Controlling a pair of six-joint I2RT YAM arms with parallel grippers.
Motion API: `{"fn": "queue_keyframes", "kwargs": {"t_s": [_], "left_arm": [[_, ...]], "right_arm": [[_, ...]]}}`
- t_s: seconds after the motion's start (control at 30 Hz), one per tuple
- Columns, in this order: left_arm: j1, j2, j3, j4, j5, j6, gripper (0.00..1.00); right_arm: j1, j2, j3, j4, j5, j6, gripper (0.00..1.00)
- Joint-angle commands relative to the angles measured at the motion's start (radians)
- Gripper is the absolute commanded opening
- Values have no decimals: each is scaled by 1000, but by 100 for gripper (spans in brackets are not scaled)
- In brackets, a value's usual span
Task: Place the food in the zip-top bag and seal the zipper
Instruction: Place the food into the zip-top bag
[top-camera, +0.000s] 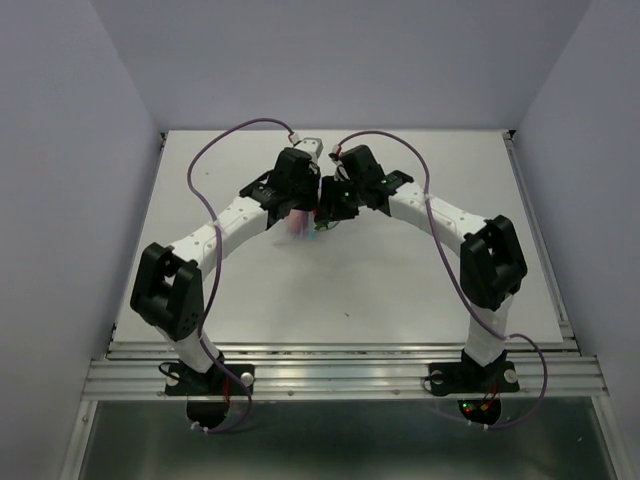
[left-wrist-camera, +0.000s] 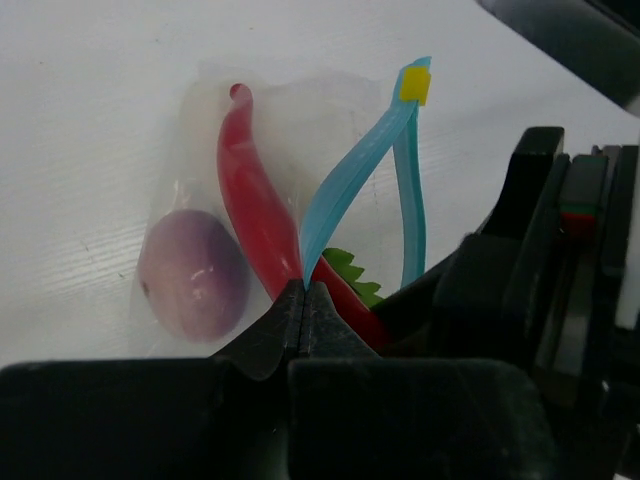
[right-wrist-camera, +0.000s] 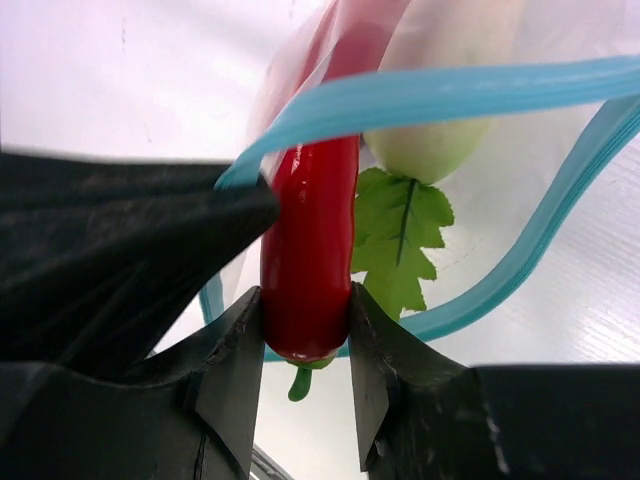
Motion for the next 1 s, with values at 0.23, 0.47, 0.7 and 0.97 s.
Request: {"fn": "queue_keyframes", "kwargs": {"t_s": [0.23, 0.47, 0.7, 0.97], "left_arm": [[-21, -33, 17, 43, 80, -7, 0], [-21, -1, 64, 32, 68, -25, 0], [-19, 23, 93, 20, 42, -64, 0], [-16, 54, 135, -6, 36, -80, 0]], "right_arm": [[-17, 49, 80, 11, 103, 174, 32], [-17, 9, 28, 48, 105, 173, 55], [-17, -69, -41, 78, 125, 162, 72], [-17, -198, -73, 91, 172, 130, 73]]}}
